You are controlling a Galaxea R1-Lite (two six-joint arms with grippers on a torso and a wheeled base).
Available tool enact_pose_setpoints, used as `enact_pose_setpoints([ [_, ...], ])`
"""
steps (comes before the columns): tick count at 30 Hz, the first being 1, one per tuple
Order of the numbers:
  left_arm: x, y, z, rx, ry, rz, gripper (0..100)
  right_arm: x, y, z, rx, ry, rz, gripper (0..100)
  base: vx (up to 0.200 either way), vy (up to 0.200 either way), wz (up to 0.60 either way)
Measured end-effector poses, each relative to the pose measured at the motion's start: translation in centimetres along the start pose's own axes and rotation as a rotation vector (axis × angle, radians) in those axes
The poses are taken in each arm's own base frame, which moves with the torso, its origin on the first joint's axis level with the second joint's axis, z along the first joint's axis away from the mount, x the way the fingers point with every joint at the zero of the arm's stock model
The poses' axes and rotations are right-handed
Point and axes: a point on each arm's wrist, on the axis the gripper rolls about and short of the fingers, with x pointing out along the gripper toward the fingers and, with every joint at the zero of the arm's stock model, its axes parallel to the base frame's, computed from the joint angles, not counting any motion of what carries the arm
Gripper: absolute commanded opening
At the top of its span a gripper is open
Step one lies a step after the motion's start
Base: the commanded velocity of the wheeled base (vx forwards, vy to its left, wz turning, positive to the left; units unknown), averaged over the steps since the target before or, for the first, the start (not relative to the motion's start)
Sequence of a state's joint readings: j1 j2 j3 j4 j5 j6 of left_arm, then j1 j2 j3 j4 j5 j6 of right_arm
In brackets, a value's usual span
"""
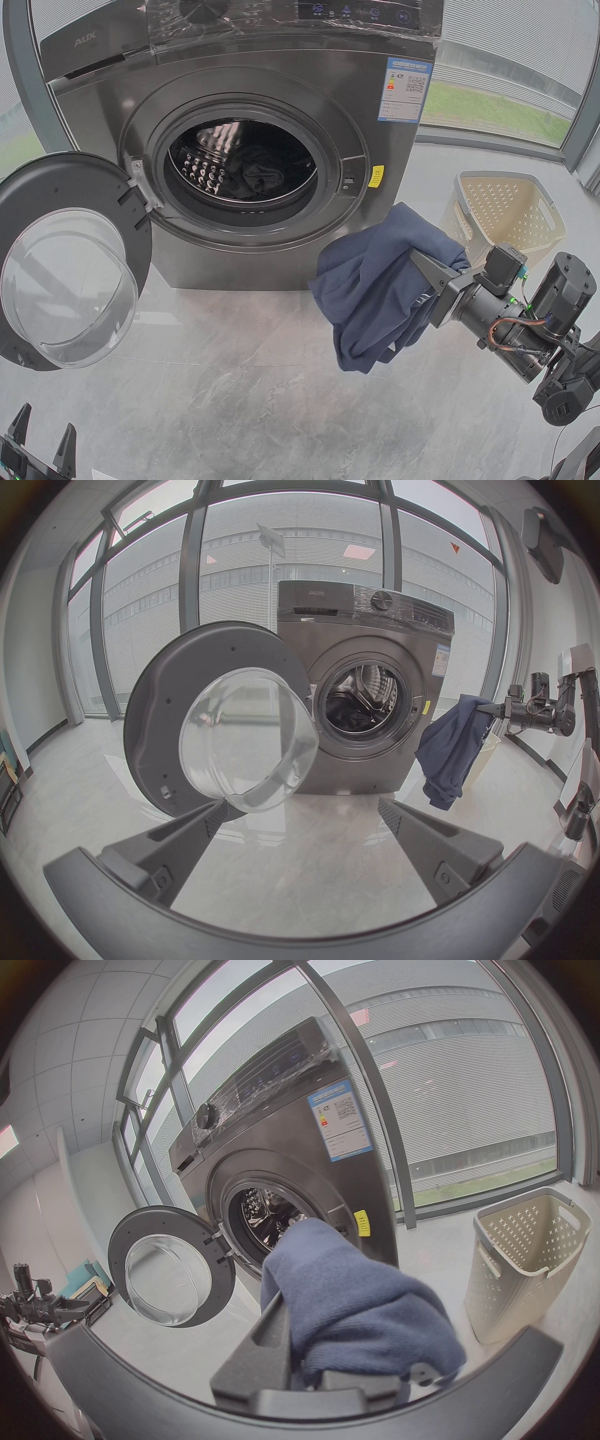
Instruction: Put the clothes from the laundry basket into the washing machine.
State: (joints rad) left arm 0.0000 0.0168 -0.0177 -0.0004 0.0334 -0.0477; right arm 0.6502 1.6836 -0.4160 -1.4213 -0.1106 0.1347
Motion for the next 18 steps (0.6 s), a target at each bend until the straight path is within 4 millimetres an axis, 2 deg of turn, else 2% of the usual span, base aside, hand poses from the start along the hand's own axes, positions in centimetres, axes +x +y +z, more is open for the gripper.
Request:
enact_pose_setpoints([
  [15, 0.00, 0.00, 0.00, 0.000, 0.000, -0.001, 100, -0.02, 0.04, -0.07, 0.010, 0.003, 0.002, 0, 0.000, 0.000, 0.00],
  [18, 0.00, 0.00, -0.01, 0.000, 0.001, -0.002, 100, -0.03, 0.04, -0.08, 0.011, 0.004, 0.001, 0, 0.000, 0.200, 0.00],
])
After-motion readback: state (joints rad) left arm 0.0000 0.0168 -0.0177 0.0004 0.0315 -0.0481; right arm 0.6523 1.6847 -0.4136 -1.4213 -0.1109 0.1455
